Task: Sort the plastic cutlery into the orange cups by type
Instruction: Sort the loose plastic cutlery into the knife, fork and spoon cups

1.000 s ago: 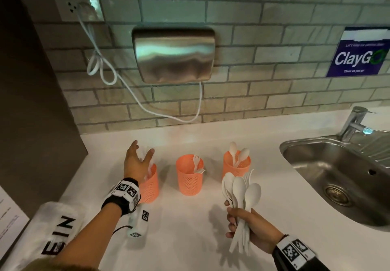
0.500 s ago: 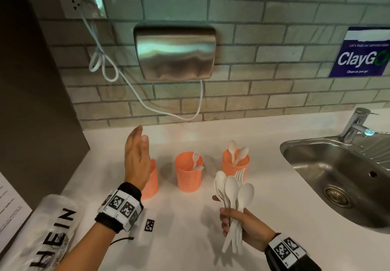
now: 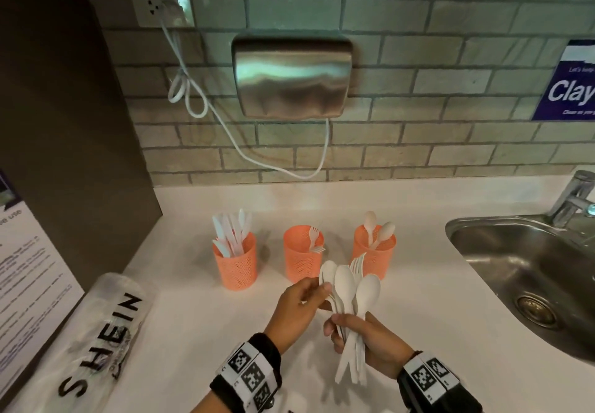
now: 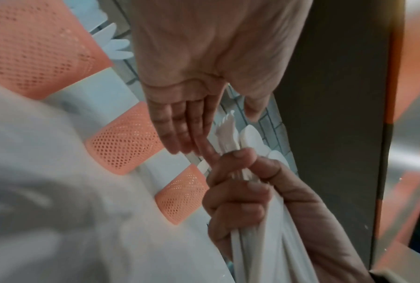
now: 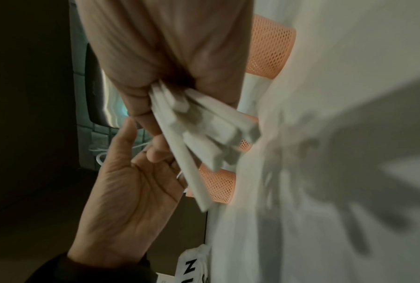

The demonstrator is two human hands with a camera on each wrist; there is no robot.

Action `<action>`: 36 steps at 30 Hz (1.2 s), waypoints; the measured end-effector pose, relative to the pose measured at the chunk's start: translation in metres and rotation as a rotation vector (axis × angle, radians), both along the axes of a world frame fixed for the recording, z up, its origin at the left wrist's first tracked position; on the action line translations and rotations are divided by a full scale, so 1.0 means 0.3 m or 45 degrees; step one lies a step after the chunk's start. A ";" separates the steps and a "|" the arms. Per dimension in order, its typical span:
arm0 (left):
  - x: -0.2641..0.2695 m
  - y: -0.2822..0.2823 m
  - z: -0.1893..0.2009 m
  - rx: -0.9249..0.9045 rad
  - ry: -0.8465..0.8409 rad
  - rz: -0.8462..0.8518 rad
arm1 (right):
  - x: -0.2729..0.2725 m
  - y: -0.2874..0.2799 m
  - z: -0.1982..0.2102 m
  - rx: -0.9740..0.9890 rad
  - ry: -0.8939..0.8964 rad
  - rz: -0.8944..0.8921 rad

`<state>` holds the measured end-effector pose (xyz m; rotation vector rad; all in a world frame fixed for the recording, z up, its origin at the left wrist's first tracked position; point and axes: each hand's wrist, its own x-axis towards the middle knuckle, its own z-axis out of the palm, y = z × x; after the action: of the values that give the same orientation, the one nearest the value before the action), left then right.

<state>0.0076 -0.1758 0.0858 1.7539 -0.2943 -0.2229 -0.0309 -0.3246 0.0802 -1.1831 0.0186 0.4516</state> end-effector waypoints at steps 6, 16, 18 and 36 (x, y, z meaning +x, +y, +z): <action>-0.040 0.000 -0.028 0.010 0.116 -0.109 | -0.026 0.011 0.005 -0.016 -0.003 0.033; -0.070 0.020 0.048 -0.358 0.040 0.370 | -0.051 0.010 0.000 0.035 -0.026 0.066; -0.066 0.045 0.078 -0.493 0.023 0.480 | -0.058 0.007 -0.016 -0.042 -0.071 0.040; -0.127 0.030 0.062 -0.061 -0.231 0.363 | -0.057 0.051 -0.042 -1.526 -0.602 -0.334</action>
<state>-0.0306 -0.1667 0.1043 1.7480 -0.1756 0.1484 -0.0479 -0.3093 0.0677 -2.4052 0.0380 -0.1480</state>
